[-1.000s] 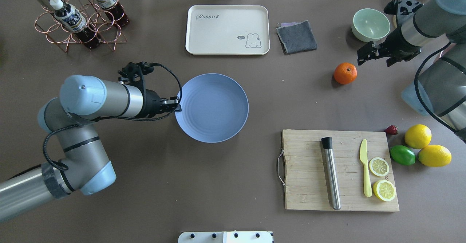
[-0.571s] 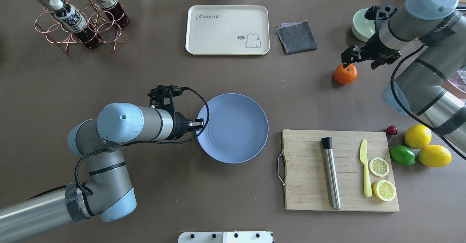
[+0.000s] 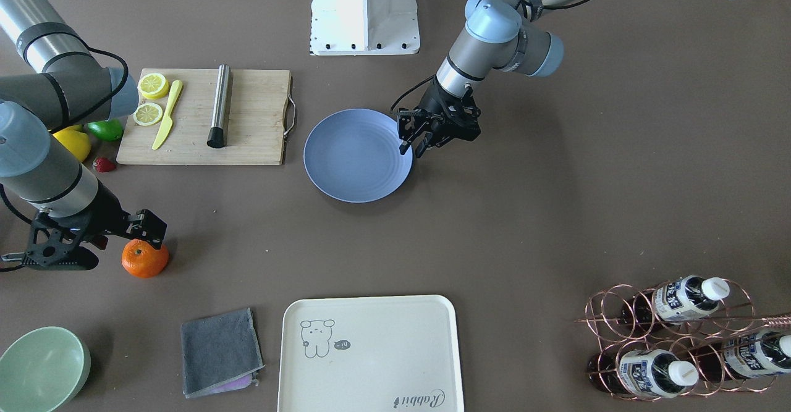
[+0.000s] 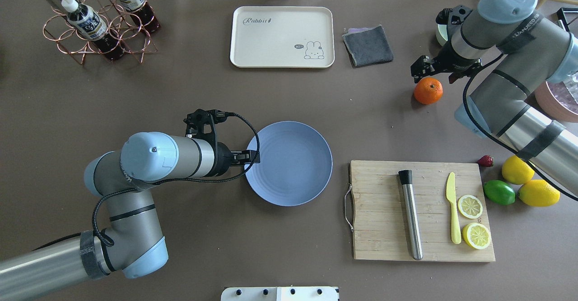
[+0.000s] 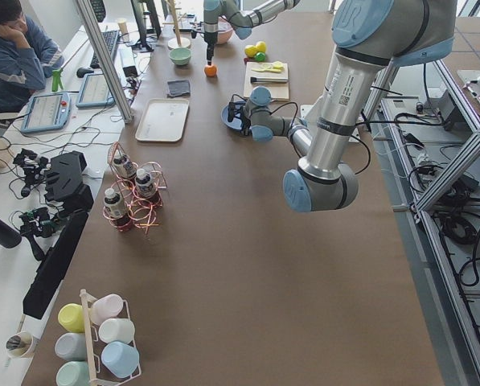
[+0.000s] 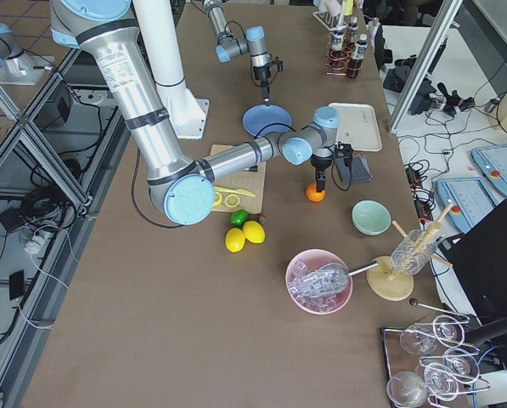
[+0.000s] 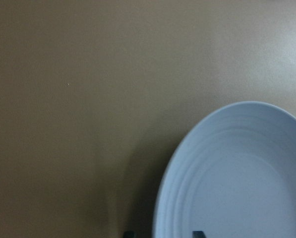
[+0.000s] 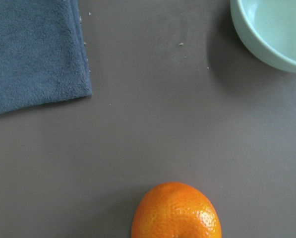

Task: Pick orange to plate
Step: 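Grasp the orange with the right gripper while the left arm withdraws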

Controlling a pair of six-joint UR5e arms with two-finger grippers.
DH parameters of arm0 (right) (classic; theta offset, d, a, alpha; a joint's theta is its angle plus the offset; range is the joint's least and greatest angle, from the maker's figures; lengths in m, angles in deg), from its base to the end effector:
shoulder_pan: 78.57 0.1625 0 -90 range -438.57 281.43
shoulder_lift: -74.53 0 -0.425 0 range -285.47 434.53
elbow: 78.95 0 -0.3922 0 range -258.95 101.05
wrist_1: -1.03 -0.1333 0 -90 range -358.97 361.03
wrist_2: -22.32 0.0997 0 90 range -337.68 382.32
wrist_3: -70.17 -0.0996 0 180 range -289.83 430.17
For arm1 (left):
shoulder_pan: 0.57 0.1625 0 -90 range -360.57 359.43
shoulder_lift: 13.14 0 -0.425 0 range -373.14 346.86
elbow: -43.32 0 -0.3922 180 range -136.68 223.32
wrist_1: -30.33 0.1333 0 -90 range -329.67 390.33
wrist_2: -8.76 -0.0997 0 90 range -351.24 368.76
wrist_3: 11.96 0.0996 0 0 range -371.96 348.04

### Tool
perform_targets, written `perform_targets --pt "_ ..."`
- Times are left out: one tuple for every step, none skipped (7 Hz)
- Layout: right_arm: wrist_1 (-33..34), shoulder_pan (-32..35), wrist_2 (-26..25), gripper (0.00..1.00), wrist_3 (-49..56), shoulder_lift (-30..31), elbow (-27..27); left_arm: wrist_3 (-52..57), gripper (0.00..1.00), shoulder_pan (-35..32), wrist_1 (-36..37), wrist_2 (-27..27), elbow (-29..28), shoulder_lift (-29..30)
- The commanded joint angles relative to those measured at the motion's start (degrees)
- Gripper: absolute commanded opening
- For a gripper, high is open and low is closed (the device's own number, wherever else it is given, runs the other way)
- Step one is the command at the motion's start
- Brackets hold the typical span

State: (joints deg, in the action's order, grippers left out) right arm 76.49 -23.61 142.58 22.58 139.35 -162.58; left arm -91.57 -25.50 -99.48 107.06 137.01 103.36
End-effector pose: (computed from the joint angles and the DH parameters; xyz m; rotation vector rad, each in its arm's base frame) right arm -0.3239 -0.6066 0.4377 0.0881 -0.7598 0.0546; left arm 0.5442 -0.3841 0.2856 0.2497 1.2009 -0.1327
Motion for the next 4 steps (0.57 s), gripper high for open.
perform_targets --pt "-0.75 -0.12 0.06 1.0 0.57 -0.05 1.62 -0.02 0.98 -0.03 0.0 -0.04 0.09 0.04" --pt "-1.8 -0.03 0.06 1.0 0.57 0.04 2.67 0.07 0.98 -0.2 0.0 -0.04 0.18 0.04" --pt "-2.94 -0.12 0.06 0.99 0.57 0.31 3.64 0.07 0.98 -0.38 -0.09 -0.04 0.18 0.04" --pt "-2.95 -0.12 0.06 0.99 0.4 0.13 3.65 0.07 0.98 -0.38 -0.09 -0.04 0.44 -0.04"
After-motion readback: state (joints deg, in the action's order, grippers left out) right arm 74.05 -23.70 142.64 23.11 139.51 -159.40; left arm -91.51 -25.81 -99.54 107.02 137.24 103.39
